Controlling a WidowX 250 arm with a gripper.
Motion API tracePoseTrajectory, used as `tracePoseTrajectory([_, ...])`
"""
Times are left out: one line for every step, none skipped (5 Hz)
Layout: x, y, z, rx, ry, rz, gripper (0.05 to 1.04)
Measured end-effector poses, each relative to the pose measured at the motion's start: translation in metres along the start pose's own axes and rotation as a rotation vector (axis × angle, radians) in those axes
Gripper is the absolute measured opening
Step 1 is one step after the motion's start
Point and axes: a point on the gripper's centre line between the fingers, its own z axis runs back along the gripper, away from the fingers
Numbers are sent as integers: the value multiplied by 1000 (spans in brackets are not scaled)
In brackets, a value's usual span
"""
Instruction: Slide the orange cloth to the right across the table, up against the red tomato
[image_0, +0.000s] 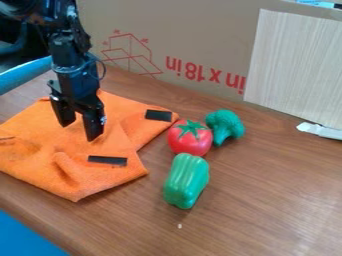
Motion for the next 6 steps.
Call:
tracePoseTrajectory([2,4,-7,15,20,42,999])
tracePoseTrajectory([15,10,-9,44,34,95,1000])
tracePoseTrajectory([27,18,-13,55,51,138,1001])
tracePoseTrajectory([35,23,-14,60,51,172,1001])
tracePoseTrajectory([42,27,-16,64,51,201,1001])
tracePoseTrajectory([50,31,-17,68,54,240,1001])
